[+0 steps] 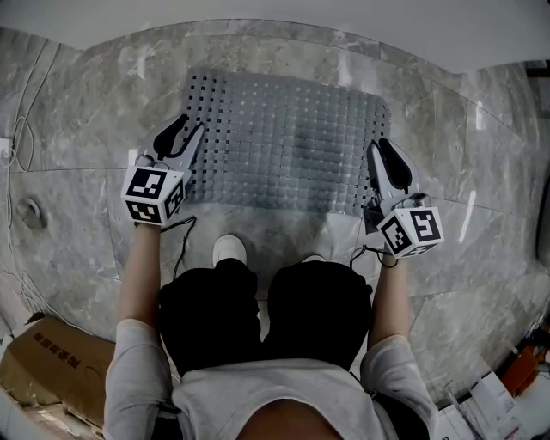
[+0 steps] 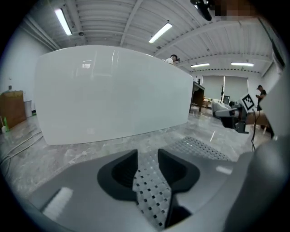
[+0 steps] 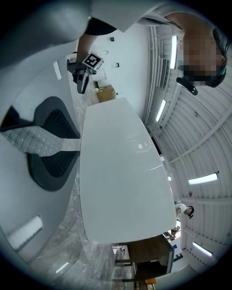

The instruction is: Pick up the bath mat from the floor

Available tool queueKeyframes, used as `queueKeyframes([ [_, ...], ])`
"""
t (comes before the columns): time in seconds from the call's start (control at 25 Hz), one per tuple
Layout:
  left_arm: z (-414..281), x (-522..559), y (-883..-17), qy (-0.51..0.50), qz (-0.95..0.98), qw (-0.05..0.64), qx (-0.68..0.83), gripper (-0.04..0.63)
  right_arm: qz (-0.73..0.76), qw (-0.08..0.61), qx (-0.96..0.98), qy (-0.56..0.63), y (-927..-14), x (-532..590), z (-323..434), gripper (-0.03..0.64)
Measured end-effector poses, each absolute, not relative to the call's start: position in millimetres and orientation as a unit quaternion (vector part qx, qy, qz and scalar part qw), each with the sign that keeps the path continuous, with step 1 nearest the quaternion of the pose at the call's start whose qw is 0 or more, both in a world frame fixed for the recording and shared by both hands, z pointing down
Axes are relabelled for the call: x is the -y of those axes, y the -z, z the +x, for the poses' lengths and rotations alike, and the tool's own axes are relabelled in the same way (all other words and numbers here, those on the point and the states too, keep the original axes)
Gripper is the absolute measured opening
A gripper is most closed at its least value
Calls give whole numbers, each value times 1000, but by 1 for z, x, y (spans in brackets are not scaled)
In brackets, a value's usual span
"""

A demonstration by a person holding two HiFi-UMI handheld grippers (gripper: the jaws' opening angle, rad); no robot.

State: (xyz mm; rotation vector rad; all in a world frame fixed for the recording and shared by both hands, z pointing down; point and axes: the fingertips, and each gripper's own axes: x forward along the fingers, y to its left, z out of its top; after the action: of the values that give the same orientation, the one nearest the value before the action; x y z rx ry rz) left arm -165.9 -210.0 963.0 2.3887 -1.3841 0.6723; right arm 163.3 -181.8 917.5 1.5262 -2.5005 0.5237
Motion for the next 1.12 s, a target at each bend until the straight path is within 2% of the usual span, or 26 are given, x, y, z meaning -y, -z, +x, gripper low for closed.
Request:
queueKeyframes([
  [0.36, -200, 215, -1026, -266, 792, 206, 509, 202, 534, 105, 814, -204, -965, 185, 193, 135],
  [0.76, -225, 211, -1079, -312, 757, 254, 515, 210, 557, 130, 785, -238, -1016, 178, 220, 175],
  [1.12, -231, 213, -1098, -329, 747, 268, 513, 250, 579, 154, 751, -278, -1061, 167, 249, 207],
])
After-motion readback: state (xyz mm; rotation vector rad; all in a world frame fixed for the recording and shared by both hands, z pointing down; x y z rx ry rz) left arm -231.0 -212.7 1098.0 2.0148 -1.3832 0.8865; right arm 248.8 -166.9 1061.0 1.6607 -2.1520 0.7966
